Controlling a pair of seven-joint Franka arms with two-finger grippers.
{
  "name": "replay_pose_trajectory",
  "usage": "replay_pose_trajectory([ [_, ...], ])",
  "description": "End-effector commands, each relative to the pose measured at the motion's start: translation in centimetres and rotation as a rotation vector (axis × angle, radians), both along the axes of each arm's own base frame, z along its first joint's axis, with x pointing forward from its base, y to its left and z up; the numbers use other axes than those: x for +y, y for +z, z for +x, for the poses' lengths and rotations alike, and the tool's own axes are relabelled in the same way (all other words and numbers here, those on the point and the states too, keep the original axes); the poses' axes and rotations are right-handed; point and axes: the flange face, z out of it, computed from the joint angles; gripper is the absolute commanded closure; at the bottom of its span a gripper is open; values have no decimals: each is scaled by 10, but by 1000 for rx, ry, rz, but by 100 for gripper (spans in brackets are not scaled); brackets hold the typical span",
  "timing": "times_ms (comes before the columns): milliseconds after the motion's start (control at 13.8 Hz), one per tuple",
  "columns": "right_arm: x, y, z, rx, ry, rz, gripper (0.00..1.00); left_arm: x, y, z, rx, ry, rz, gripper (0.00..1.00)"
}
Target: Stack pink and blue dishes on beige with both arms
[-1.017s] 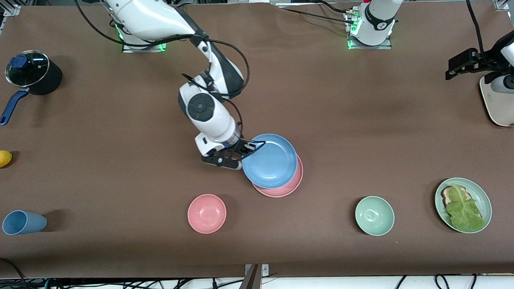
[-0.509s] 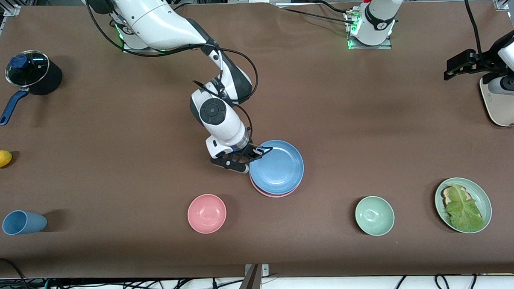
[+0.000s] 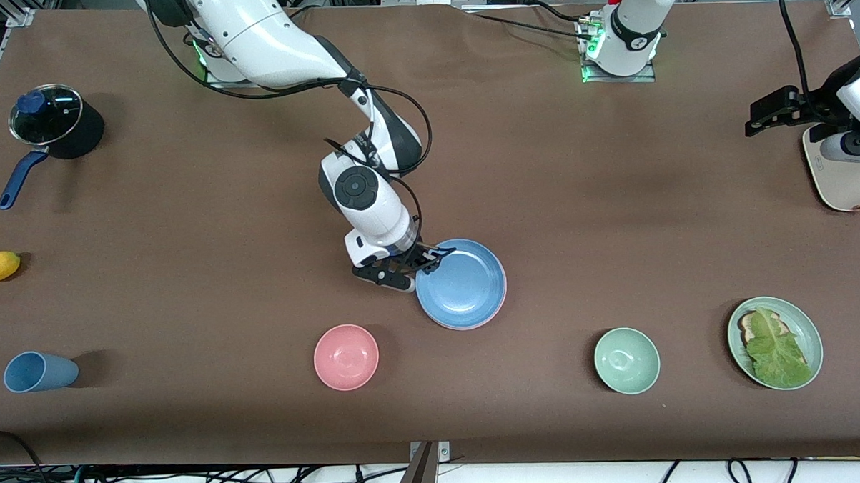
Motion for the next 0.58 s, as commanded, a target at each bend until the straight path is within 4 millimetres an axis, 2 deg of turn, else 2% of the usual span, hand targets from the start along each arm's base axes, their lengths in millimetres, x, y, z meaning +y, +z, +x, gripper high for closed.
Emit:
replay_pose_trajectory([
  [0,-18,14,14,12,8,-61,20,-3,2,0,-4,-4,-25,0],
  [73,-28,28,21,14,9,-90,0,-4,3,0,-4,-5,-25,0],
  [145,-41,37,28,17,30,-123,0,-3,2,0,-3,-4,-25,0],
  [291,-67,77,38,7,125,-168,0,0,2,1,-3,1,-23,0],
  [509,-137,139,50,76,136,-245,0,0,1,1,-1,2,-24,0],
])
